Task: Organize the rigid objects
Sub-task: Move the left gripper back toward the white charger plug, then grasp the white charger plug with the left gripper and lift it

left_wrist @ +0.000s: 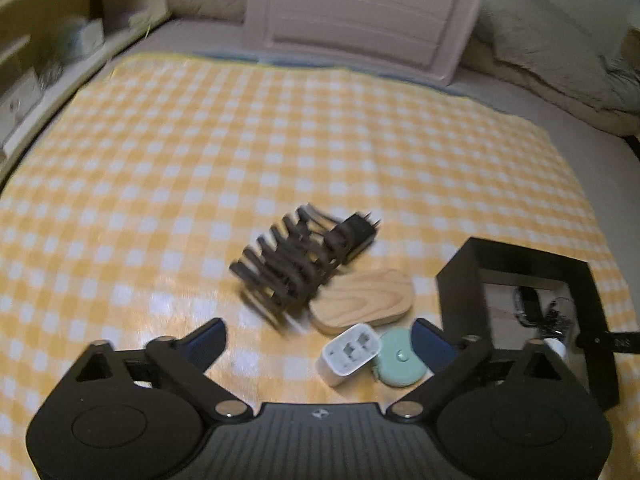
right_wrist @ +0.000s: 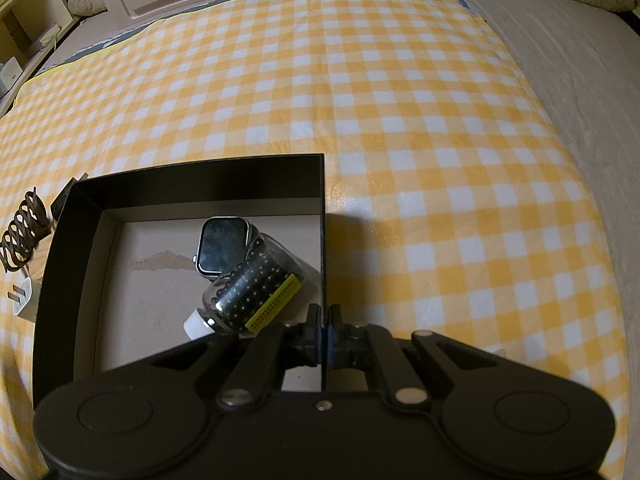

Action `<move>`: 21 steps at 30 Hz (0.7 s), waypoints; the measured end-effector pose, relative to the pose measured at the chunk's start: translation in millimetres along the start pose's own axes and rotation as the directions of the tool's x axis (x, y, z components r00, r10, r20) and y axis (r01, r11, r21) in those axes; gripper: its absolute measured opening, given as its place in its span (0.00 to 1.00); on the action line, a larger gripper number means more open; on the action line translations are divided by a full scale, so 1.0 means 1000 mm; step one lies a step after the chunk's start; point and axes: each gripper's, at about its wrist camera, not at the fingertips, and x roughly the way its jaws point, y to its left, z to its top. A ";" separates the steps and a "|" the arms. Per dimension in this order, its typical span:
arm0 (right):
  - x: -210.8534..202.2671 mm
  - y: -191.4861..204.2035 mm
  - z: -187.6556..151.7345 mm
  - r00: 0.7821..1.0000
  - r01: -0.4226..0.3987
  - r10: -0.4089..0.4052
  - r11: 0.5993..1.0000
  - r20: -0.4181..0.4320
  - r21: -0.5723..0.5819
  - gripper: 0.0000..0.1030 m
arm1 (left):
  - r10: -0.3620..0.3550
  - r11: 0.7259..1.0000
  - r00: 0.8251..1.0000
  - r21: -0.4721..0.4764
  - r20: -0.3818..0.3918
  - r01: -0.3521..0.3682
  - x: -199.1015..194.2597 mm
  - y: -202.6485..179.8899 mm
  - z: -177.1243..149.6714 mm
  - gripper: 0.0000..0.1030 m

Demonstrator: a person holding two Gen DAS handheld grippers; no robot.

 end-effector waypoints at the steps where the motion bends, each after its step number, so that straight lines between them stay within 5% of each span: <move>1: 0.000 0.000 0.000 1.000 0.000 0.000 1.000 0.000 0.000 0.03 | -0.005 1.000 1.000 -0.024 -0.026 0.004 0.006 0.002 0.000 0.88; 6: 0.000 0.001 0.000 1.000 0.001 -0.001 1.000 0.000 -0.002 0.03 | -0.054 0.989 0.993 -0.139 -0.107 0.039 0.029 0.004 -0.002 0.80; 21: 0.000 0.002 0.000 1.000 0.001 -0.001 1.000 0.000 -0.001 0.03 | -0.042 0.958 0.985 -0.286 -0.167 -0.008 0.060 -0.005 -0.013 0.49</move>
